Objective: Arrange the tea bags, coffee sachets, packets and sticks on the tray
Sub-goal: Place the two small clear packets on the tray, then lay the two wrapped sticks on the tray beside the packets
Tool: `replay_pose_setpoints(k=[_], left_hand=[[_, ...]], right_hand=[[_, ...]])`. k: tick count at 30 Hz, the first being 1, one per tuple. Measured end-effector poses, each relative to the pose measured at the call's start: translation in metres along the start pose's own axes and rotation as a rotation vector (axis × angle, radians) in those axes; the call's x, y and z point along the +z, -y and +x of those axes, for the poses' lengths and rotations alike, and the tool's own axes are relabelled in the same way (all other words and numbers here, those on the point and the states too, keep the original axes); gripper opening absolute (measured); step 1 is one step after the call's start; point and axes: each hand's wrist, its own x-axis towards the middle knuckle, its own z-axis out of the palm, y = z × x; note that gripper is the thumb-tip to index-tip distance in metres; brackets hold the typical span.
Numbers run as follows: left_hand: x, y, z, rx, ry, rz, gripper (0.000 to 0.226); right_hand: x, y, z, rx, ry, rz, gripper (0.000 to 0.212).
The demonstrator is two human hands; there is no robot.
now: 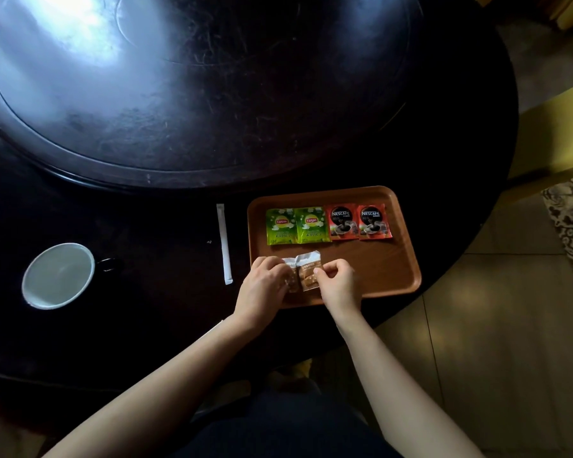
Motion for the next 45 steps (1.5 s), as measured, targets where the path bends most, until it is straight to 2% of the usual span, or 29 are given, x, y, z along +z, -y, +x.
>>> replay_pose_setpoints(k=[5,13,29,32,34,37,40,45], left_hand=[[0.001,0.001,0.000,0.001,-0.006,-0.001,0.023],[0.003,0.002,0.001,0.023,0.001,0.009,0.022],[-0.002,0.007,0.001,0.067,-0.038,-0.002,0.021],[-0.018,0.023,0.003,-0.081,-0.150,-0.033,0.020],[-0.031,0.042,0.010,-0.272,-0.205,-0.044,0.028],[-0.047,0.066,0.024,-0.486,-0.156,-0.038,0.039],[-0.053,0.077,0.037,-0.556,-0.068,-0.043,0.046],[-0.055,0.072,0.053,-0.652,-0.013,-0.083,0.036]], right_hand=[[0.000,-0.004,-0.001,-0.084,-0.067,-0.167,0.013],[-0.006,-0.005,0.001,-0.156,-0.028,-0.233,0.011],[-0.008,-0.003,-0.007,-0.269,-0.129,-0.325,0.021],[-0.005,0.006,-0.013,-0.423,-0.144,-0.344,0.014],[0.004,0.016,-0.020,-0.596,-0.042,-0.380,0.014],[0.030,0.027,-0.036,-0.823,0.226,-0.495,0.020],[0.055,0.030,-0.051,-0.940,0.480,-0.646,0.028],[0.080,0.033,-0.064,-0.994,0.590,-0.751,0.031]])
